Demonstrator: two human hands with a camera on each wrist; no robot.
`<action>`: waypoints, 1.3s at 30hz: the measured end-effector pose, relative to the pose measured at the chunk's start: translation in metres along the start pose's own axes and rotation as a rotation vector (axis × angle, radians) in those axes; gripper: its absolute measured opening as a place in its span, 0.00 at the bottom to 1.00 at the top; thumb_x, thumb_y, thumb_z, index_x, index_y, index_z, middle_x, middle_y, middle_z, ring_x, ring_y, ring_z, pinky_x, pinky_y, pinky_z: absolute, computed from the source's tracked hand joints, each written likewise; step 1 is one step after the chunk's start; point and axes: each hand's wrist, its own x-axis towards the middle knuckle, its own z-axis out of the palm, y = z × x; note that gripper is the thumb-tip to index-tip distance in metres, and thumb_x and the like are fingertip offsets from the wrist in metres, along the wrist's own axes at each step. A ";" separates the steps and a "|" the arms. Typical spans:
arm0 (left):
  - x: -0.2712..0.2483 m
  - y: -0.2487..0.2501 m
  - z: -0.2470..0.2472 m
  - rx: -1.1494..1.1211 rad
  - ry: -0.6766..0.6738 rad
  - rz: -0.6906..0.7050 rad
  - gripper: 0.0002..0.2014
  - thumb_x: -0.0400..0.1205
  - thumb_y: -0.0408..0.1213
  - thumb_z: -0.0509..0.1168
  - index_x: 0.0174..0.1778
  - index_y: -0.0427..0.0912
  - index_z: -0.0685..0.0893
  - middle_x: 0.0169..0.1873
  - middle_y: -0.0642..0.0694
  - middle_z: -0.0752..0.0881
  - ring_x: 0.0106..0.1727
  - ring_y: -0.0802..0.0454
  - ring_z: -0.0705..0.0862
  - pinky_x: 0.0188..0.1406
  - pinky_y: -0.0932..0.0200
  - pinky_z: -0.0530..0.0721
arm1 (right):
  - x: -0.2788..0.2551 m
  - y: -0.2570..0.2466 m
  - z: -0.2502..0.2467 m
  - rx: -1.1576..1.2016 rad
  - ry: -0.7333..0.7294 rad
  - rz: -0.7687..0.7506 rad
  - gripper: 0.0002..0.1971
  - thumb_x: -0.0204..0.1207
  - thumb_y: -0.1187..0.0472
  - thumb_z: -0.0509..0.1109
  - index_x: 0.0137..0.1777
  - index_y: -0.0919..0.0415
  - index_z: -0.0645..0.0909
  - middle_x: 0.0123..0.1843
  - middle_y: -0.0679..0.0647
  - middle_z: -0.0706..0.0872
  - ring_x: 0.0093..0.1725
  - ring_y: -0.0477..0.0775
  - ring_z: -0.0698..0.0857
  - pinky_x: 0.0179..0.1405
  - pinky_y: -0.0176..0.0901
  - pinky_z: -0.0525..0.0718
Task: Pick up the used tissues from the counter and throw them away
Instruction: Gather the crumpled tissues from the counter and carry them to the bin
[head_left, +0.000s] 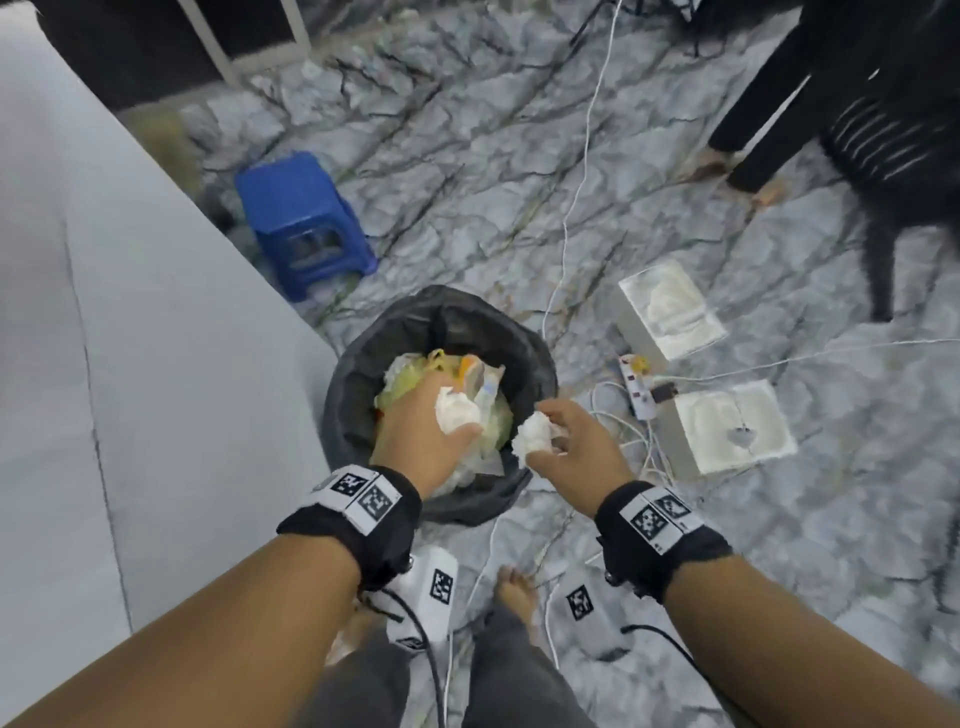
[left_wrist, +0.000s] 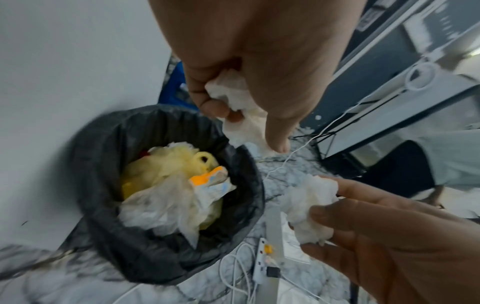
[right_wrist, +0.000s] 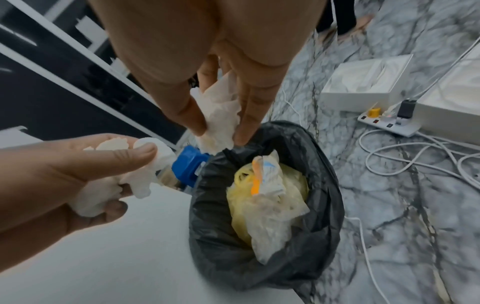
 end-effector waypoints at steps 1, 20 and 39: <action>0.005 -0.011 0.009 0.000 0.009 -0.050 0.20 0.73 0.43 0.74 0.60 0.49 0.78 0.47 0.52 0.81 0.49 0.52 0.78 0.47 0.61 0.73 | 0.011 0.008 0.004 -0.031 -0.019 -0.012 0.27 0.72 0.68 0.75 0.70 0.53 0.75 0.61 0.48 0.79 0.58 0.50 0.82 0.55 0.39 0.79; 0.109 -0.171 0.157 -0.205 0.021 -0.329 0.24 0.75 0.33 0.71 0.53 0.65 0.68 0.46 0.61 0.76 0.45 0.62 0.80 0.43 0.68 0.78 | 0.159 0.155 0.121 -0.081 -0.072 0.080 0.32 0.73 0.66 0.73 0.78 0.51 0.72 0.62 0.45 0.81 0.59 0.50 0.84 0.56 0.36 0.80; 0.072 -0.116 0.115 -0.094 0.000 -0.229 0.37 0.77 0.35 0.67 0.82 0.52 0.59 0.78 0.42 0.67 0.77 0.47 0.68 0.68 0.64 0.63 | 0.116 0.118 0.046 -0.320 -0.006 -0.051 0.42 0.74 0.62 0.74 0.85 0.50 0.57 0.86 0.55 0.57 0.79 0.58 0.68 0.70 0.34 0.67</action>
